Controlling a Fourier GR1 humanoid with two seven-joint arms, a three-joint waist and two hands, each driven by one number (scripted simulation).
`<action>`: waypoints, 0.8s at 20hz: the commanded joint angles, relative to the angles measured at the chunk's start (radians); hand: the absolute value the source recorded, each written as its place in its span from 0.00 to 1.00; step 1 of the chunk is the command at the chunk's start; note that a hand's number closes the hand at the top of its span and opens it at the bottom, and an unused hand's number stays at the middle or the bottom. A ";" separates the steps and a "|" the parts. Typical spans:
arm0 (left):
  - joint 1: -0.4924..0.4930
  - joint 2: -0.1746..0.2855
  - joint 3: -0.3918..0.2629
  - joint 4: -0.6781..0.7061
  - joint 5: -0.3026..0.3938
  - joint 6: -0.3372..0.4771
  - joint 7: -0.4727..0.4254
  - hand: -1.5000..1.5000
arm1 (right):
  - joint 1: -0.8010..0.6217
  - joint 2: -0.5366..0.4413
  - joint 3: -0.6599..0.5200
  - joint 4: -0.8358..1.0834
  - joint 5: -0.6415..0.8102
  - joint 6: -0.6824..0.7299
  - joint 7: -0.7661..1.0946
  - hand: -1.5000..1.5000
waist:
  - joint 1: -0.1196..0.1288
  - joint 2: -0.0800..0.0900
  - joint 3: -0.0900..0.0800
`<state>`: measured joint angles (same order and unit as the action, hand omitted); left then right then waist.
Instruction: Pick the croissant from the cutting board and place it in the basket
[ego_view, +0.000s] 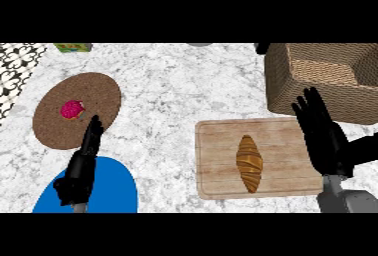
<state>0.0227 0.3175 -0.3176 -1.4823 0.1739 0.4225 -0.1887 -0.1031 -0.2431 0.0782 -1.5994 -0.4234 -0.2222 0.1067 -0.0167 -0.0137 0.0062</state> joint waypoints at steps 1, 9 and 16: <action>-0.042 0.013 0.017 0.035 0.012 -0.036 0.098 0.50 | -0.063 0.024 0.030 0.013 0.023 0.043 -0.041 1.00 | 0.018 0.015 -0.006; 0.064 0.032 -0.036 0.144 0.112 -0.141 0.293 0.50 | -0.230 0.054 0.346 -0.032 0.116 0.382 -0.221 1.00 | 0.070 0.023 -0.004; 0.059 0.083 0.039 0.179 0.168 -0.188 0.343 0.50 | -0.253 0.073 0.528 -0.067 0.549 0.086 -0.045 0.00 | 0.010 0.007 -0.009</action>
<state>0.0575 0.3926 -0.2903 -1.3652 0.3198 0.2464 0.0976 -0.3279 -0.1569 0.5371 -1.6377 -0.0384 -0.0509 -0.0403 0.0135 -0.0070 0.0052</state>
